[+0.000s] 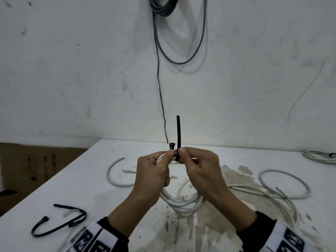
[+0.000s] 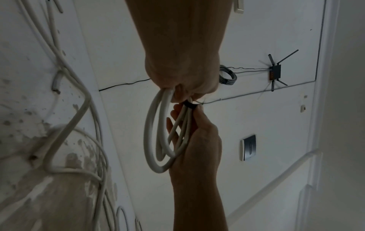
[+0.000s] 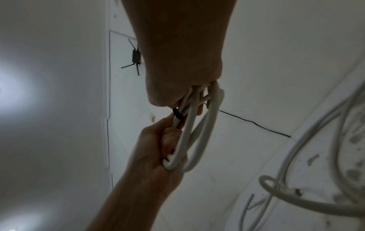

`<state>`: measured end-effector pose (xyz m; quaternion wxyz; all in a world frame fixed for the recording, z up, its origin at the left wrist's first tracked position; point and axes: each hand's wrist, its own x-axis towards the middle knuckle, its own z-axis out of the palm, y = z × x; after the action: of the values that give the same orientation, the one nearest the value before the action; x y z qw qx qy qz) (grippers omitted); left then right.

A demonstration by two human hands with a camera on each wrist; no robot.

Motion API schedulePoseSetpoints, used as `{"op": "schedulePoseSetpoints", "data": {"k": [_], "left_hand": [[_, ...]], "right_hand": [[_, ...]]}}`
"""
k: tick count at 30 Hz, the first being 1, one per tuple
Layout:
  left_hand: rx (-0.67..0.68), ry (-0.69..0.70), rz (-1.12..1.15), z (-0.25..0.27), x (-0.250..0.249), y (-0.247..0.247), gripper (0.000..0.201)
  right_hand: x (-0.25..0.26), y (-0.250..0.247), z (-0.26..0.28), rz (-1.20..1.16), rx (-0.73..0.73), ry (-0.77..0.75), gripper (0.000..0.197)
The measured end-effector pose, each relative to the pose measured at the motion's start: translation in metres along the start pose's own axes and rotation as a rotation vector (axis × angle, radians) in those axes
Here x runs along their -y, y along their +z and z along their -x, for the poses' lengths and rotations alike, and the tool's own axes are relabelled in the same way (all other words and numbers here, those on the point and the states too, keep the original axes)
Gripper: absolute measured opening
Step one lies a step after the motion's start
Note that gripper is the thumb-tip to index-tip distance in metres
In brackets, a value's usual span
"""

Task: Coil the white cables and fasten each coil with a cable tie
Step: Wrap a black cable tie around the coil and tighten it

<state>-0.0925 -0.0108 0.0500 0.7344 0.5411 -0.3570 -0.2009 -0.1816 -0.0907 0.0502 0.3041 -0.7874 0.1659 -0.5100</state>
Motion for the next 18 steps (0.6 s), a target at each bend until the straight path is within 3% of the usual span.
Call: {"op": "schedulePoseSetpoints", "data": {"k": [4, 8, 11, 14, 16, 18], "left_hand": [[-0.001, -0.027, 0.009, -0.004, -0.004, 0.002, 0.023], [-0.048, -0.033, -0.037, -0.008, -0.002, 0.001, 0.021], [-0.063, -0.025, -0.057, -0.008, 0.0, -0.001, 0.019], [-0.073, 0.029, -0.09, -0.01, 0.0, -0.003, 0.02], [-0.075, 0.077, -0.127, -0.011, 0.0, -0.003, 0.022], [-0.072, 0.125, -0.169, -0.011, 0.0, -0.003, 0.024]], "right_hand": [[0.012, -0.003, -0.004, -0.151, 0.034, 0.224, 0.018], [0.016, -0.008, -0.011, -0.062, 0.022, 0.19, 0.023], [0.025, -0.014, -0.018, -0.275, 0.07, 0.218, 0.011], [0.02, -0.014, -0.022, -0.488, 0.114, 0.429, 0.044], [0.015, -0.015, -0.023, -0.531, 0.167, 0.537, 0.049], [0.013, -0.015, -0.022, -0.557, 0.217, 0.548, 0.046]]}}
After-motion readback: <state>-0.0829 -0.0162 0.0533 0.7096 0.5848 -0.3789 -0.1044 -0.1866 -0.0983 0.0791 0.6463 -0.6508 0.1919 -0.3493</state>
